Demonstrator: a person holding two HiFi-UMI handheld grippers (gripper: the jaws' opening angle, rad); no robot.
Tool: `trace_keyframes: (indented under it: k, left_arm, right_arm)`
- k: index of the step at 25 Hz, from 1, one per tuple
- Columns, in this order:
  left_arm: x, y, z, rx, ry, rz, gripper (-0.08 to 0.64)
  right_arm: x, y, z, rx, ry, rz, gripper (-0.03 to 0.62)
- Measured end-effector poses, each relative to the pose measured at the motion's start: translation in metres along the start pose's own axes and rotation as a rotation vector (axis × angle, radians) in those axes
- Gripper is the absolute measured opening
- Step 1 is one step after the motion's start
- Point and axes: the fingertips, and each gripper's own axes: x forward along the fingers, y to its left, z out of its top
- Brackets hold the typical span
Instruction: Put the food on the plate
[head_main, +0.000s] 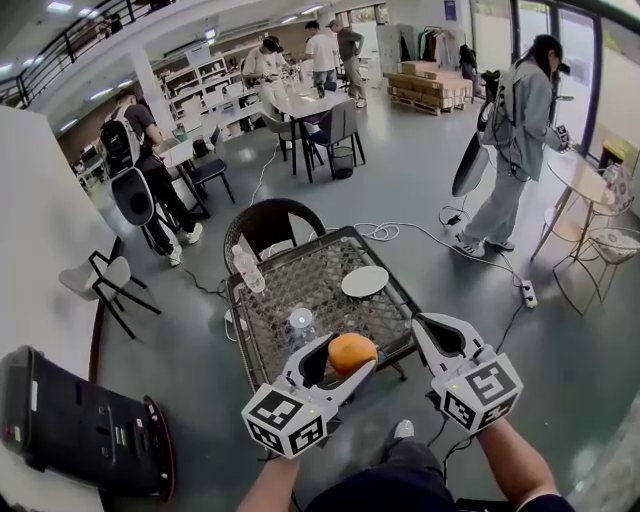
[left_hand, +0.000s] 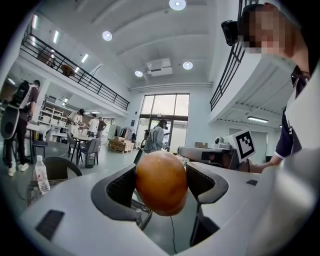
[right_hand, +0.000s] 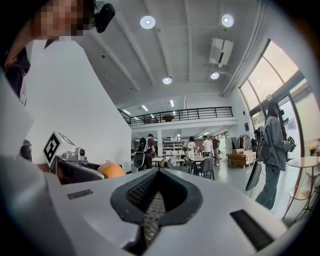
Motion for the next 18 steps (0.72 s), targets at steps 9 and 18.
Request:
trace_keyframes:
  k: [9,18]
  left_arm:
    - [0.062,0.037,0.001,-0.012,0.035,0.043,0.318]
    - [0.117,0.061,0.003,-0.018,0.077,0.108,0.318]
  right_arm:
    - [0.047,-0.061,-0.005,0.025,0.007,0.04,0.003]
    - [0.078,-0.114,-0.015,0.076,0.022,0.104,0.003]
